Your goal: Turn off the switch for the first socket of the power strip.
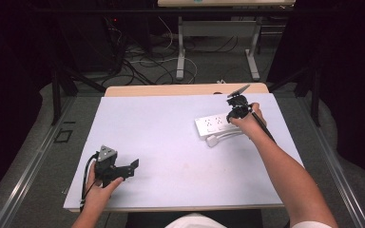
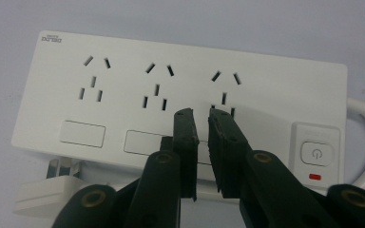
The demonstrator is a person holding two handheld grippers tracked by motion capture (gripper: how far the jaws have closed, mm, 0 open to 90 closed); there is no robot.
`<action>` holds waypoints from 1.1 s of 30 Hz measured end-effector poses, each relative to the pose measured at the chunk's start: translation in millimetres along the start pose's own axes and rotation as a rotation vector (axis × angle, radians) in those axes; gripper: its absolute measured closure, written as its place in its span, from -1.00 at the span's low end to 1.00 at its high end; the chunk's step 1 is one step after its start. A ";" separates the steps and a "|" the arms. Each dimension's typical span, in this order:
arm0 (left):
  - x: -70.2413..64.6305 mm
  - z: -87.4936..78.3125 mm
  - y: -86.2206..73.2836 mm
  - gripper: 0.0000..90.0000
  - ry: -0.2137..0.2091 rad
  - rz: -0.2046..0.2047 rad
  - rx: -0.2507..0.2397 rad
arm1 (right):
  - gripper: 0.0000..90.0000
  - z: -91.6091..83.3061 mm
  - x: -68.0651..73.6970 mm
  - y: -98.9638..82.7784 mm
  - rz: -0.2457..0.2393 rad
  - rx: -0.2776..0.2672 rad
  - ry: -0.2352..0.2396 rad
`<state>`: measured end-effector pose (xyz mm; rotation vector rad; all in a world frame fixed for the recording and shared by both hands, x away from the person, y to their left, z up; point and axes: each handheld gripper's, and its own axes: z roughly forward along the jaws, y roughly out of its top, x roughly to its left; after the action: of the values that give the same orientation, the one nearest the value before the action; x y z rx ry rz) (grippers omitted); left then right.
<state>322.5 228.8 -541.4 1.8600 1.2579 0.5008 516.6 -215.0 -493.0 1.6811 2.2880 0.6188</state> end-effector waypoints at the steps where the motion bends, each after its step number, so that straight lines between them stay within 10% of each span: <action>1: 0.0 0.2 0.2 -0.86 0.000 -0.003 -0.002 | 0.77 -0.6 -0.5 0.2 -0.002 0.000 0.001; 10: 0.4 1.6 0.6 -0.86 -0.004 -0.007 0.003 | 0.46 -5.5 -1.9 1.0 -0.018 -0.060 0.032; 18: 0.1 3.8 1.3 -0.86 -0.004 -0.003 0.004 | 0.16 -9.6 0.1 0.3 -0.131 -0.166 0.050; 33: -0.9 5.1 1.7 -0.86 -0.011 -0.004 0.007 | -0.07 -25.9 1.9 -1.9 -0.270 -0.234 -0.018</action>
<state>326.6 225.7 -542.9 1.8632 1.2573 0.4845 503.3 -218.8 -470.9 1.2424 2.2728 0.7703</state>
